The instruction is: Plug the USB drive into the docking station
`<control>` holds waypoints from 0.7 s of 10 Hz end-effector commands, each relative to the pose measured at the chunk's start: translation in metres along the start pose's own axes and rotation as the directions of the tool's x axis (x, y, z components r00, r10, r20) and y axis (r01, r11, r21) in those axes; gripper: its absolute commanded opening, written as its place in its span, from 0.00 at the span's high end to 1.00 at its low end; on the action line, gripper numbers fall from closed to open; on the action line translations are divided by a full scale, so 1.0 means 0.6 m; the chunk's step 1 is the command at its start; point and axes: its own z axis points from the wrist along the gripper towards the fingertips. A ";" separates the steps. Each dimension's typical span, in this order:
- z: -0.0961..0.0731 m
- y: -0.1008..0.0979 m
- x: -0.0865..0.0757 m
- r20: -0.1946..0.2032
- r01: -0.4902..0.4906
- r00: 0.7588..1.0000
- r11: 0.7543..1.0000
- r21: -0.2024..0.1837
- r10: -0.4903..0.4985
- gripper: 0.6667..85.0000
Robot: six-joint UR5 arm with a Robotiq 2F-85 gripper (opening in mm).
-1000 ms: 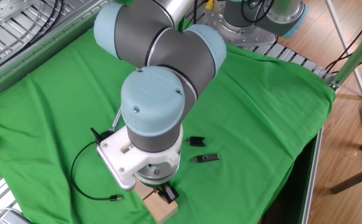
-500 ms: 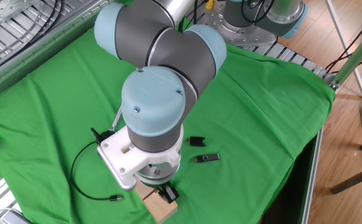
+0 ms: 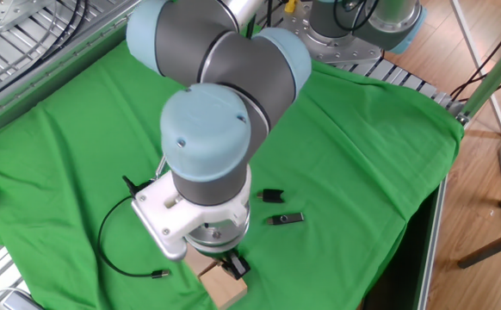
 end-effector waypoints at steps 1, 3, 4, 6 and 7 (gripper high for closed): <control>-0.040 -0.007 -0.003 -0.004 0.018 1.000 1.000 -0.025 -0.018 0.99; -0.080 0.005 0.002 -0.017 0.039 0.999 0.996 -0.081 -0.041 0.99; -0.097 0.003 0.003 -0.015 0.057 0.998 0.995 -0.087 -0.059 0.99; -0.112 -0.027 -0.005 0.001 0.133 0.991 0.989 -0.071 -0.133 0.99; -0.103 -0.060 -0.016 0.022 0.177 0.984 0.983 -0.045 -0.176 0.99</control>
